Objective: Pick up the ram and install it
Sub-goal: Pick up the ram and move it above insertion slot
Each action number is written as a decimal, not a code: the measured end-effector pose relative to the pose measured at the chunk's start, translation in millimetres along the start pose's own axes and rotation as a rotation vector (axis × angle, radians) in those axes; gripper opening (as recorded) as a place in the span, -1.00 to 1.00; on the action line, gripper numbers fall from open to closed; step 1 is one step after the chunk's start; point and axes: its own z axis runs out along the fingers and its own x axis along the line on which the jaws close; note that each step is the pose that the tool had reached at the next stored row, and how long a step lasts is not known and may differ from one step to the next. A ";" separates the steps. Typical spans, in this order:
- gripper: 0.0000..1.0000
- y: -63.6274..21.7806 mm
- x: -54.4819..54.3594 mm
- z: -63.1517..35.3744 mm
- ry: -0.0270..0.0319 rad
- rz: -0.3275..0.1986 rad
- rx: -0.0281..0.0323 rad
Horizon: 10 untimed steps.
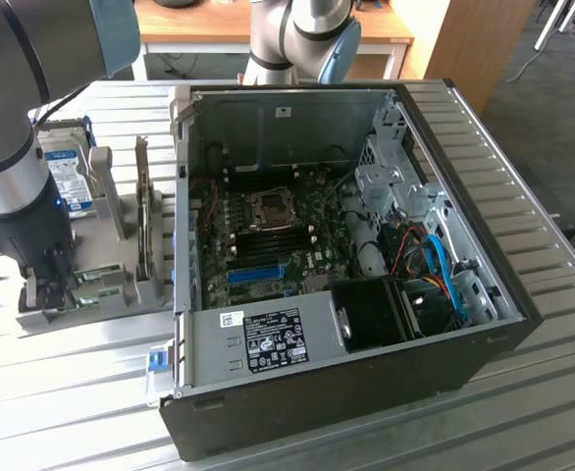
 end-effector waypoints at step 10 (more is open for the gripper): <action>-0.38 -3.7 0.0 0.2 0.0007 -0.015 -0.0006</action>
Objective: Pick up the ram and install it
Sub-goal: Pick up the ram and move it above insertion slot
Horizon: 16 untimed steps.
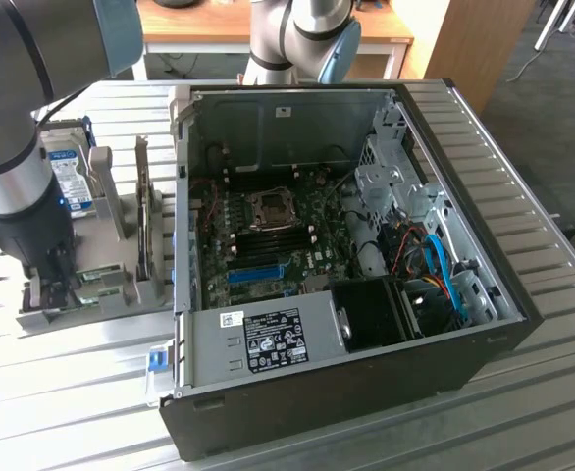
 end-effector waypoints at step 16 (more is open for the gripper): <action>-0.38 -4.7 -3.0 0.5 0.0015 -0.033 -0.0018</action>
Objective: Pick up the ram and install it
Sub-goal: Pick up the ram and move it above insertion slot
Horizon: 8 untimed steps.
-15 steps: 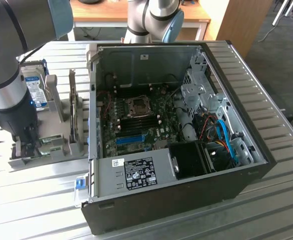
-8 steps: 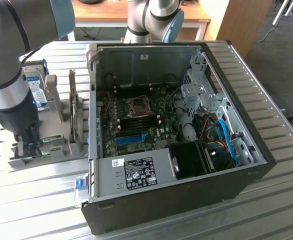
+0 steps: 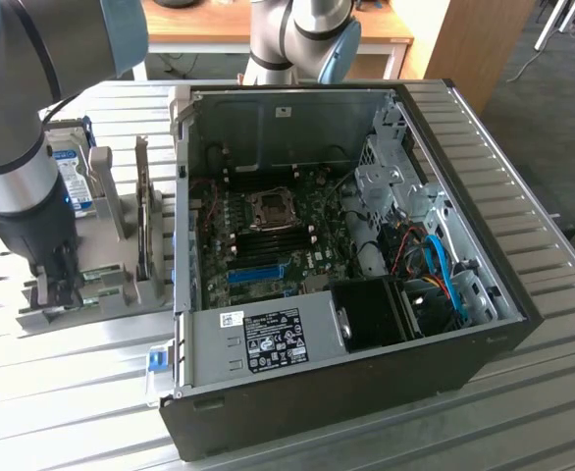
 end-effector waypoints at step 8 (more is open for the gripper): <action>-0.38 -0.2 -3.6 1.7 -0.0001 0.000 0.0002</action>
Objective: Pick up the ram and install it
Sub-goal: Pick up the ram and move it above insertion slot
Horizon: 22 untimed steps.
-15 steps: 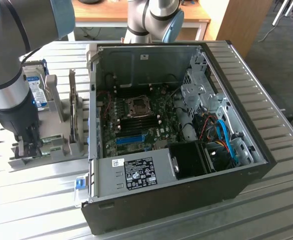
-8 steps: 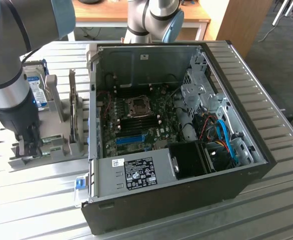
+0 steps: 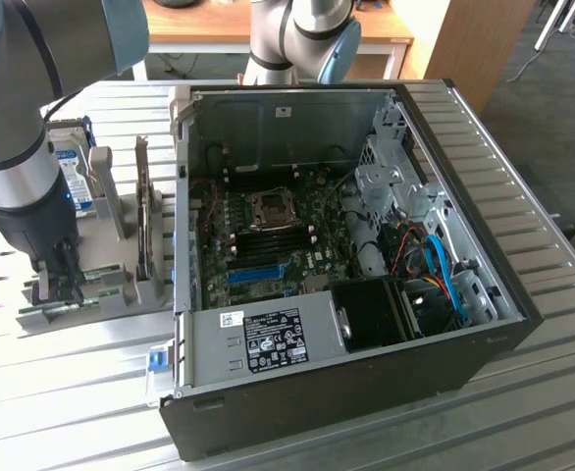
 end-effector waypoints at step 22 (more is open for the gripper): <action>-0.38 -9.8 1.0 8.6 0.0000 0.000 -0.0001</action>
